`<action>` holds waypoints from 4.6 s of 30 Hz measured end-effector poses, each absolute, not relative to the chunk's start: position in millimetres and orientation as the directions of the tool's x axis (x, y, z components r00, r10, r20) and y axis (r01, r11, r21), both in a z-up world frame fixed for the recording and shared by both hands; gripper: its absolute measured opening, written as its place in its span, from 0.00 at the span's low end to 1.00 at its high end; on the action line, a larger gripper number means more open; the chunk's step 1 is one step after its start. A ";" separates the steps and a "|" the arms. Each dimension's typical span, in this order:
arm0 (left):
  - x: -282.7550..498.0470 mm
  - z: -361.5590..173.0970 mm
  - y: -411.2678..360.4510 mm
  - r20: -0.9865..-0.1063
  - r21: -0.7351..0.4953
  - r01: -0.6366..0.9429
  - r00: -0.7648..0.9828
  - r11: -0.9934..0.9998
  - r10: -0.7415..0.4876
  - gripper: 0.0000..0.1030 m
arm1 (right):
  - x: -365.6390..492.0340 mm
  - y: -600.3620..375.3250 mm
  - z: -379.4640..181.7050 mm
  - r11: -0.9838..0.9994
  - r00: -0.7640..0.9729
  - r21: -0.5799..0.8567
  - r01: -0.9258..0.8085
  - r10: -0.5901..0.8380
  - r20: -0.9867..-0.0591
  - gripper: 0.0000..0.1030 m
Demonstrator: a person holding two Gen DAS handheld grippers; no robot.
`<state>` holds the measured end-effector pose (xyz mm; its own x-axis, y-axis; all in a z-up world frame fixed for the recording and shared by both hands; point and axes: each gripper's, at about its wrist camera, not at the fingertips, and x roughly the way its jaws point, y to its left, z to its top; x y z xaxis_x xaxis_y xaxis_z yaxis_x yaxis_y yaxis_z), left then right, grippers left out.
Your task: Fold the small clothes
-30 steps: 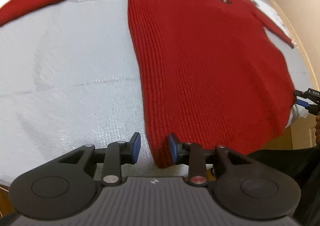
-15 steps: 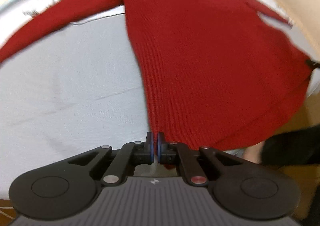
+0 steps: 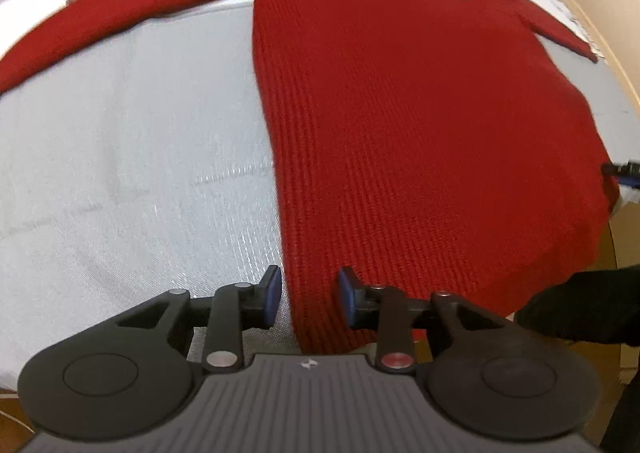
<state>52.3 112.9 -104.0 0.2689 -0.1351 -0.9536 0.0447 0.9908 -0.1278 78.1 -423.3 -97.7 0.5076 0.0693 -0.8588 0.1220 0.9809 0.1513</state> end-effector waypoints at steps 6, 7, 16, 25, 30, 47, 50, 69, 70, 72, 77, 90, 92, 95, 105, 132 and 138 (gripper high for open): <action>53.0 -115.3 106.0 -0.946 -0.166 0.075 0.269 0.983 -0.180 0.07 | 89.9 -410.3 -105.4 0.986 0.501 0.132 0.103 0.063 -0.863 0.13; 50.2 -112.8 100.7 -0.945 -0.166 0.111 0.267 0.980 -0.190 0.07 | 87.6 -412.1 -99.3 0.987 0.515 0.123 0.107 0.051 -0.856 0.12; 48.2 -92.6 93.5 -0.913 -0.118 0.134 0.375 0.984 -0.161 0.12 | 94.2 -418.3 -98.6 0.985 0.534 0.009 0.174 -0.087 -0.841 0.19; 51.8 -123.7 60.7 -0.953 -0.092 0.268 0.254 0.959 -0.163 0.31 | 99.6 -406.2 -120.7 0.999 0.442 0.028 0.043 0.006 -0.897 0.43; 59.9 -120.5 66.8 -0.944 -0.116 0.223 0.278 0.968 -0.177 0.44 | 97.9 -399.4 -98.3 0.999 0.555 0.038 -0.009 0.036 -0.831 0.52; 88.0 -42.0 71.7 -0.737 -0.008 -0.113 0.672 0.994 0.070 0.71 | 100.4 -379.5 -15.6 0.990 0.830 0.130 -0.060 0.121 -0.544 0.56; 83.2 -30.8 66.0 -0.710 0.015 -0.135 0.696 0.991 0.105 0.71 | 111.9 -363.4 15.7 0.979 0.856 0.145 -0.142 0.195 -0.478 0.56; 111.1 -10.6 77.9 -0.777 -0.065 -0.231 0.622 0.971 0.096 0.63 | 228.2 -229.3 59.1 0.951 0.760 0.105 -0.292 0.298 -0.577 0.76; 120.1 -3.2 83.9 -0.785 -0.091 -0.219 0.617 0.972 0.065 0.59 | 231.1 -228.7 59.7 0.949 0.759 0.109 -0.297 0.304 -0.576 0.76; 140.5 15.5 96.0 -0.788 -0.097 -0.222 0.612 0.970 0.062 0.40 | 235.9 -229.0 70.5 0.946 0.778 0.113 -0.304 0.315 -0.544 0.76; 186.8 55.1 127.7 -0.712 -0.017 -0.243 0.685 0.970 0.158 0.31 | 248.5 -240.0 86.6 0.943 0.795 0.146 -0.297 0.329 -0.510 0.76; 213.9 -47.4 299.5 -0.868 -0.247 -0.675 0.473 0.696 0.150 0.32 | 265.6 -265.8 67.2 0.957 0.786 0.131 -0.259 0.287 -0.547 0.45; 212.9 -57.3 314.8 -0.881 -0.266 -0.717 0.452 0.645 0.140 0.39 | 267.2 -264.6 62.5 0.958 0.782 0.102 -0.269 0.279 -0.558 0.45; 212.6 -70.8 333.2 -0.896 -0.288 -0.767 0.428 0.573 0.123 0.44 | 272.8 -265.4 52.4 0.963 0.770 0.093 -0.255 0.260 -0.583 0.46; 215.9 -100.0 359.7 -0.918 -0.291 -0.861 0.374 0.417 0.131 0.57 | 300.1 -264.6 -24.1 0.969 0.648 0.120 -0.217 0.235 -0.724 0.54; 315.8 -3.3 89.3 -0.725 -0.327 -0.124 0.669 0.937 -0.165 0.35 | 342.3 -274.8 -65.3 0.966 0.559 0.239 -0.099 0.253 -0.790 0.54; 326.4 -29.5 134.0 -0.858 -0.173 -0.340 0.512 0.924 0.028 0.35 | 354.8 -280.4 -80.6 0.934 0.515 0.358 0.013 0.300 -0.803 0.54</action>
